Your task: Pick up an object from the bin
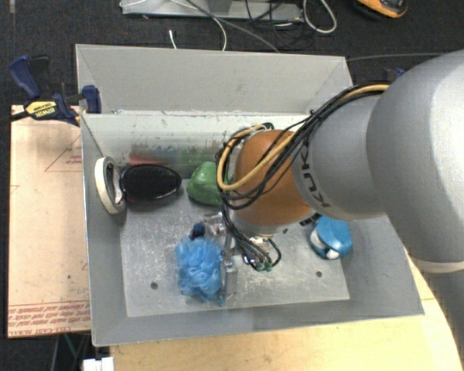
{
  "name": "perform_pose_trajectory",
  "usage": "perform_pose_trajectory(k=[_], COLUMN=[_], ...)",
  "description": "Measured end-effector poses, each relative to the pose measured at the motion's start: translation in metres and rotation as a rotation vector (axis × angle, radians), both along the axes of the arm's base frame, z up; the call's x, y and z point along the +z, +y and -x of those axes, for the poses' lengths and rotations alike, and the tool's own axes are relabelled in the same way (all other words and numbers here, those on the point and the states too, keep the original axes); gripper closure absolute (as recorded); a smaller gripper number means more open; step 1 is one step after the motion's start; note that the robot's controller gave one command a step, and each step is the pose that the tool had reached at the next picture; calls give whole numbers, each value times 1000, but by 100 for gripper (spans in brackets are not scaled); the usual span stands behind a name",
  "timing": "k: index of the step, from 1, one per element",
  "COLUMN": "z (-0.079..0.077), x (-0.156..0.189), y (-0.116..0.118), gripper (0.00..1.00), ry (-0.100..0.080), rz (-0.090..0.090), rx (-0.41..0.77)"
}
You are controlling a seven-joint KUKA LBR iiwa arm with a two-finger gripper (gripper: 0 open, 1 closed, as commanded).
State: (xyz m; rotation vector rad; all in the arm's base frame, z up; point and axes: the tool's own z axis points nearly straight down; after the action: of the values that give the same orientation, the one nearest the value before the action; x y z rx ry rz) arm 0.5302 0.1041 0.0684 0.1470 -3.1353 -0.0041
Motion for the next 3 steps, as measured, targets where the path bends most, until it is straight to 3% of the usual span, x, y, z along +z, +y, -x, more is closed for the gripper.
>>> perform_pose_trajectory(k=[1,2,3], z=[32,-30,14], x=[77,30,1], y=[67,53,80], gripper=[0,0,0], ry=[-15,-2,-12], rz=[-1,1,-2], rx=[280,92,306])
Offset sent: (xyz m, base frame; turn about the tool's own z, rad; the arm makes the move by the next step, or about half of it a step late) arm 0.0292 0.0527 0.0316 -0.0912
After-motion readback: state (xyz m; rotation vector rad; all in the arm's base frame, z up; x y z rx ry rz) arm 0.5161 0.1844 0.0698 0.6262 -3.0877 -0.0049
